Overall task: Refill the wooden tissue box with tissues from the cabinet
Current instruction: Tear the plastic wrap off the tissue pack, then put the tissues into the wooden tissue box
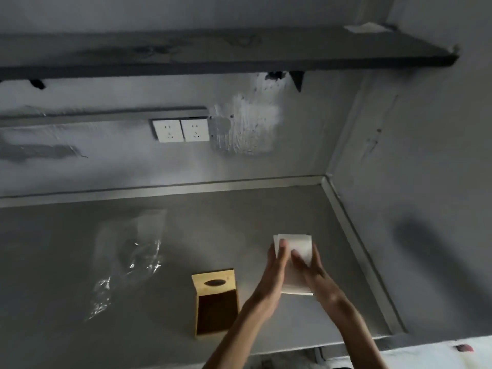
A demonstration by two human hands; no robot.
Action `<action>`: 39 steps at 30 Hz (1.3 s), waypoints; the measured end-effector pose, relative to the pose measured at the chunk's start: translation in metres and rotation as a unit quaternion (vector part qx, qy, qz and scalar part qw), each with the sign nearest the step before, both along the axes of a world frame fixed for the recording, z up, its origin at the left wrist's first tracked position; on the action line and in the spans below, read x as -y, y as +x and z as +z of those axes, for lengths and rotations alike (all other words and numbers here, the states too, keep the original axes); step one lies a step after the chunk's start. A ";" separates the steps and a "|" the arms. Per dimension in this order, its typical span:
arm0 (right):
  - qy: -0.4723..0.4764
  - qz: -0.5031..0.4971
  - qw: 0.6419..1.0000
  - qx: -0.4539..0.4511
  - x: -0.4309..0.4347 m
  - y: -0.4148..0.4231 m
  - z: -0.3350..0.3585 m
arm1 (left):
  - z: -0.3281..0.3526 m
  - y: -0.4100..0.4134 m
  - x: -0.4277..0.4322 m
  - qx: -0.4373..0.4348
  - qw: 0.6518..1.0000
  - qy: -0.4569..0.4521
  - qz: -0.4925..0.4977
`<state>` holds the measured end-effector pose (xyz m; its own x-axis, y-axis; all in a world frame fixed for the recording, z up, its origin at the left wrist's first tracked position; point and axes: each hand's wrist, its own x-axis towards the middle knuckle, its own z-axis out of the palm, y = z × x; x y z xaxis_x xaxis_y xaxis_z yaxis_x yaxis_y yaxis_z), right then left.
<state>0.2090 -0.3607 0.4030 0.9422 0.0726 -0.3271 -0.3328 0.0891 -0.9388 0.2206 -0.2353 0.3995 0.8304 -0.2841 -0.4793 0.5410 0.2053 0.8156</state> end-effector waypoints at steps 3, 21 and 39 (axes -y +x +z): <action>0.002 0.022 0.999 -0.036 0.020 0.002 -0.025 | -0.010 0.001 0.013 0.049 0.997 0.052 -0.004; -0.240 0.013 0.959 -0.150 0.063 0.034 -0.175 | -0.163 0.084 0.017 -0.016 0.921 0.339 -0.192; -0.280 0.022 0.955 -0.092 0.093 0.052 -0.187 | -0.166 0.040 0.032 -0.029 0.953 0.302 0.009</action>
